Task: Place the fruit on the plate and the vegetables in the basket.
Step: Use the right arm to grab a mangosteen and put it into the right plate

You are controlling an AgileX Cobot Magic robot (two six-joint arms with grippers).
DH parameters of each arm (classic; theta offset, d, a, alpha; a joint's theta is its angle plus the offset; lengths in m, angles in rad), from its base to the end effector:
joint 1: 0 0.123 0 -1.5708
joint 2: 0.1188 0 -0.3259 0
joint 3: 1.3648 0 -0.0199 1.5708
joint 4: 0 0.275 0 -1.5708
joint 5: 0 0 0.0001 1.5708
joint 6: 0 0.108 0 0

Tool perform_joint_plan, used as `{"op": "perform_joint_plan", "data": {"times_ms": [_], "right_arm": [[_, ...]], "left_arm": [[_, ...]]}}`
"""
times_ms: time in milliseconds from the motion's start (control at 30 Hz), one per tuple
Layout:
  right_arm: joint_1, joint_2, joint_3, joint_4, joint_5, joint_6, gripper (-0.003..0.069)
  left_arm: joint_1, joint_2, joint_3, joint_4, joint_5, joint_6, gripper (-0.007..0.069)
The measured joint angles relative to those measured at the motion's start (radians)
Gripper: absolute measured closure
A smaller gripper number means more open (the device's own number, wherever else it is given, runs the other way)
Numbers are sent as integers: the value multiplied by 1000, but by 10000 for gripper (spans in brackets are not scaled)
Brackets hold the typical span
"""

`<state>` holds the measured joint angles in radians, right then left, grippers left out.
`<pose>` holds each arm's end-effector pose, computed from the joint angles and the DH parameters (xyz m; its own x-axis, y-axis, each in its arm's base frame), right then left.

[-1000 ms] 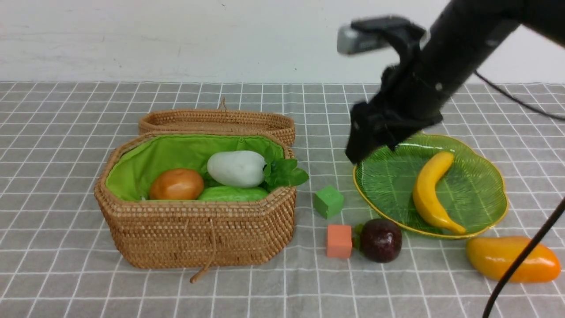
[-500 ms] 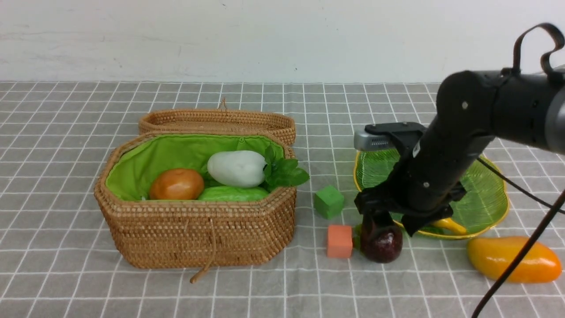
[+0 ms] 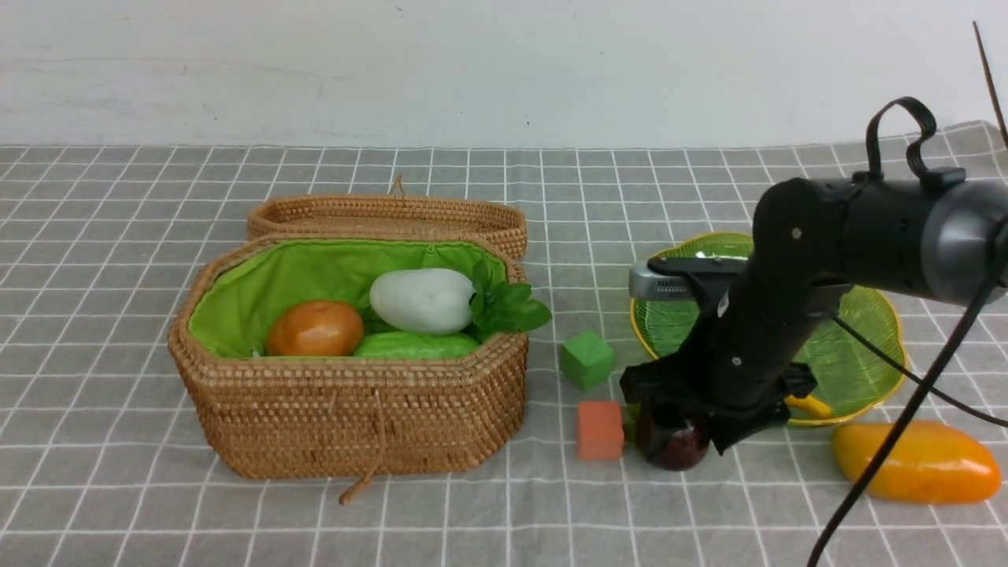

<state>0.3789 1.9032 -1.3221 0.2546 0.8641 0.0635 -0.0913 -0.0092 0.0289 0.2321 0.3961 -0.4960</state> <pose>0.3804 0.1737 0.2002 -0.9731 -0.1457 -0.1783 -0.1857 0.9545 0.2335 0.0519 0.0049 0.1632 -0.3020 -0.2500 -0.9199 -0.0801 0.9682 -0.2369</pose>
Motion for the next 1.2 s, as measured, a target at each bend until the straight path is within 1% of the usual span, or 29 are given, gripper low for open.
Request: {"op": "perform_joint_plan", "data": {"times_ms": [200, 400, 533, 633, 667, 733, 800, 833, 900, 967, 1100, 1200], "right_arm": [[0, -29, 1, 51, 73, -58, 120], [0, -111, 1, 43, 108, -64, 120], [-15, -158, 0, 29, 85, -64, 120], [-74, -170, -10, 23, -39, -47, 120], [-78, -170, -10, 23, -51, -45, 120], [-126, -166, -11, 20, -203, -3, 120], [-148, -153, -11, 20, -305, 25, 120], [-150, -153, -11, 20, -305, 26, 120], [-158, -122, -11, 20, -391, 37, 120], [-158, -94, -12, 20, -425, 41, 120], [-158, -50, -12, 22, -430, 45, 115], [-158, -49, -12, 24, -404, 45, 57]], "left_arm": [[0, 0, 0, 0, 0, 0, 420], [0, 0, 0, 0, 0, 0, 414], [0, 0, 0, 0, 0, 0, 410], [0, 0, 0, 0, 0, 0, 407], [0, 0, 0, 0, 0, 0, 407], [0, 0, 0, 0, 0, 0, 407], [0, 0, 0, 0, 0, 0, 403], [0, 0, 0, 0, 0, 0, 403], [0, 0, 0, 0, 0, 0, 400], [0, 0, 0, 0, 0, 0, 398], [0, 0, 0, 0, 0, 0, 396], [0, 0, 0, 0, 0, 0, 393]]}}
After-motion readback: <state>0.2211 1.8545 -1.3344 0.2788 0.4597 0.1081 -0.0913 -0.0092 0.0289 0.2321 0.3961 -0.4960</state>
